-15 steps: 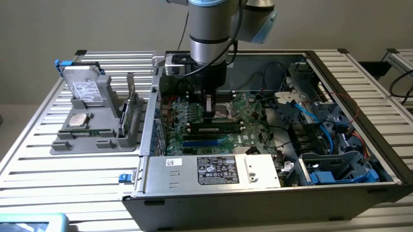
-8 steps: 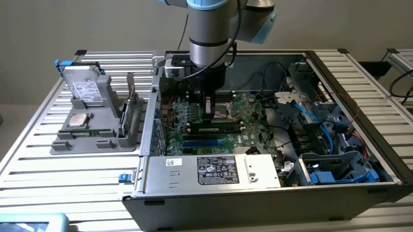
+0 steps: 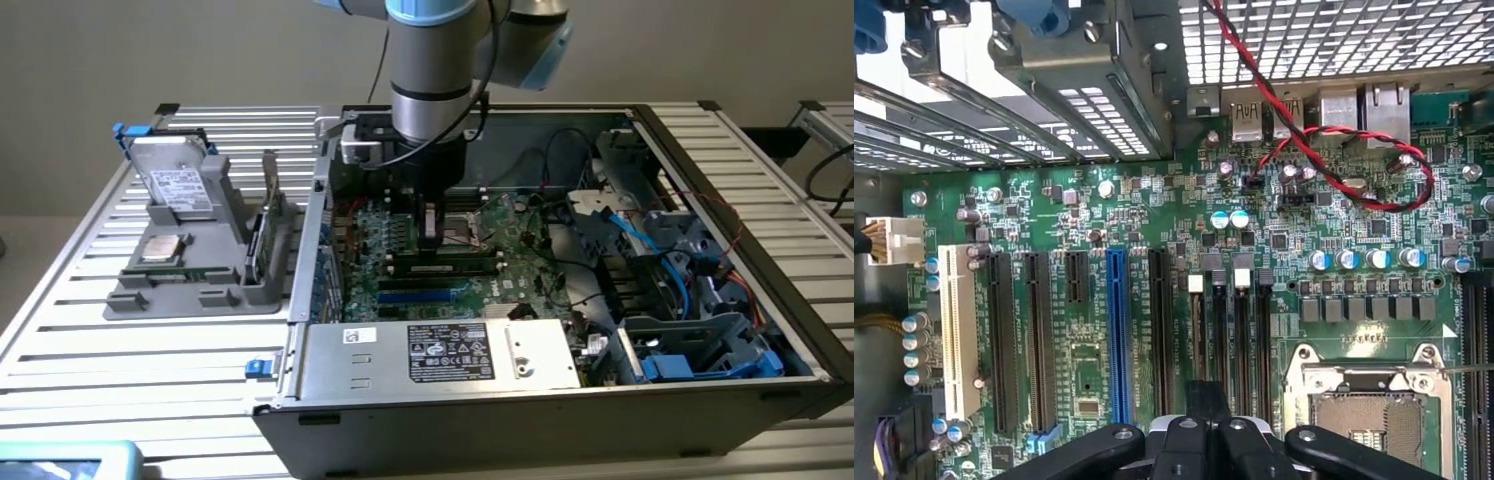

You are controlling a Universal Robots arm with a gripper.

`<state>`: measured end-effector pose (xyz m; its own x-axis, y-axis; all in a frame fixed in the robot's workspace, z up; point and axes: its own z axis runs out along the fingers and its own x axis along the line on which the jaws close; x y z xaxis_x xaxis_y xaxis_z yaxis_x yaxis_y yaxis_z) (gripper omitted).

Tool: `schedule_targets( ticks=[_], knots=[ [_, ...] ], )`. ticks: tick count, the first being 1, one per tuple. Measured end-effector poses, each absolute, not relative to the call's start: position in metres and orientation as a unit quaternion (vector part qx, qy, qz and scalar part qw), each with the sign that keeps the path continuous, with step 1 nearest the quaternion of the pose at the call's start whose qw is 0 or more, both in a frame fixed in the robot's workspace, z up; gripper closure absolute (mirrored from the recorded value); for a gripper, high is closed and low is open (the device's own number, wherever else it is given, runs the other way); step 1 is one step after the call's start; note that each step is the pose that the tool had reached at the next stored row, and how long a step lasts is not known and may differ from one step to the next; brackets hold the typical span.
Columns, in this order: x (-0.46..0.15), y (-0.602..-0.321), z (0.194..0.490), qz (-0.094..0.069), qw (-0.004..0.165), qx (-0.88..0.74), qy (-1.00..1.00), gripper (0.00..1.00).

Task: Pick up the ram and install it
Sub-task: 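Press down the ram until it locks into place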

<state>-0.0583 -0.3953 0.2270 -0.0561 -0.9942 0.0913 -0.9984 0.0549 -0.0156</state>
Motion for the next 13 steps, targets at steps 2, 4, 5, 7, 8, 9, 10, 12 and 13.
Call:
schedule_targets(
  ticks=[2, 4, 5, 7, 8, 9, 10, 12, 13],
  knots=[
    [-0.058, -0.395, 0.226, 0.037, 0.028, 0.686, -0.726, 0.89],
    [-0.058, -0.395, 0.225, 0.037, 0.028, 0.686, -0.726, 0.89],
    [-0.058, -0.395, 0.225, 0.037, 0.028, 0.686, -0.726, 0.89],
    [-0.058, -0.395, 0.225, 0.037, 0.028, 0.686, -0.726, 0.89],
    [-0.058, -0.395, 0.225, 0.037, 0.028, 0.686, -0.726, 0.89],
    [-0.058, -0.395, 0.226, 0.037, 0.027, 0.686, -0.726, 0.89],
    [-0.058, -0.395, 0.229, 0.036, 0.027, 0.687, -0.726, 0.89],
    [-0.056, -0.395, 0.236, 0.036, 0.029, 0.686, -0.726, 0.89],
    [-0.054, -0.395, 0.238, 0.036, 0.029, 0.686, -0.726, 0.89]
  ],
)
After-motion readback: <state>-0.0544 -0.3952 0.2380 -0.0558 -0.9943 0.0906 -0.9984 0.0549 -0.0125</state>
